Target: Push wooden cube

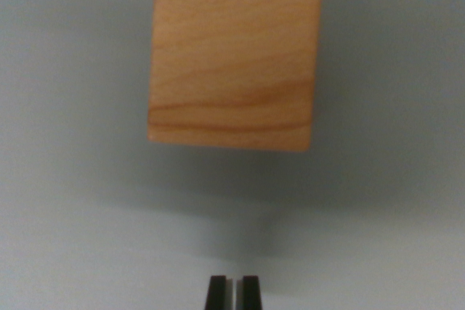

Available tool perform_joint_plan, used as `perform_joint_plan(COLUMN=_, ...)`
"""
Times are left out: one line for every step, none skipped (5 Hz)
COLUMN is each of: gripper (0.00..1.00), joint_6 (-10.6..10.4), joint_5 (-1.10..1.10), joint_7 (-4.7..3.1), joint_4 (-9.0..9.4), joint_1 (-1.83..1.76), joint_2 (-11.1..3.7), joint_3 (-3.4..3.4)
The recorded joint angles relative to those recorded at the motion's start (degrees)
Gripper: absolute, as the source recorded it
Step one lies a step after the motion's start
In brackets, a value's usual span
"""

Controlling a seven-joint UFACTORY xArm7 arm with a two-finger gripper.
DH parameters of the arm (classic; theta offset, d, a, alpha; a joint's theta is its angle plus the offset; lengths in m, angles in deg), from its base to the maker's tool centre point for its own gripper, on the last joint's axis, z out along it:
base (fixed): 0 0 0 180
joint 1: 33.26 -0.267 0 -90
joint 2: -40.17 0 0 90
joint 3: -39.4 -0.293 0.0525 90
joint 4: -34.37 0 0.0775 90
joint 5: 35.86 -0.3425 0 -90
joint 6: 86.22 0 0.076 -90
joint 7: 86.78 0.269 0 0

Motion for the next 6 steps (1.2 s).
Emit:
perform_joint_plan(gripper=0.00, joint_6=-0.6, joint_5=0.05, joint_7=0.23, joint_4=0.41, joint_1=-0.14, joint_2=-0.25, joint_3=-0.10)
perform_joint_plan(gripper=0.00, joint_6=-0.6, joint_5=0.05, joint_7=0.23, joint_4=0.41, joint_1=-0.14, joint_2=-0.25, joint_3=-0.10)
perform_joint_plan(gripper=0.00, joint_6=-0.8, joint_5=0.07, joint_7=0.31, joint_4=0.55, joint_1=-0.18, joint_2=-0.34, joint_3=-0.13)
perform_joint_plan(gripper=0.00, joint_6=-0.8, joint_5=0.07, joint_7=0.31, joint_4=0.55, joint_1=-0.18, joint_2=-0.34, joint_3=-0.13)
perform_joint_plan(gripper=0.00, joint_6=-0.8, joint_5=0.07, joint_7=0.31, joint_4=0.55, joint_1=-0.18, joint_2=-0.34, joint_3=-0.13)
perform_joint_plan(gripper=0.00, joint_6=-0.8, joint_5=0.07, joint_7=0.31, joint_4=0.55, joint_1=-0.18, joint_2=-0.34, joint_3=-0.13)
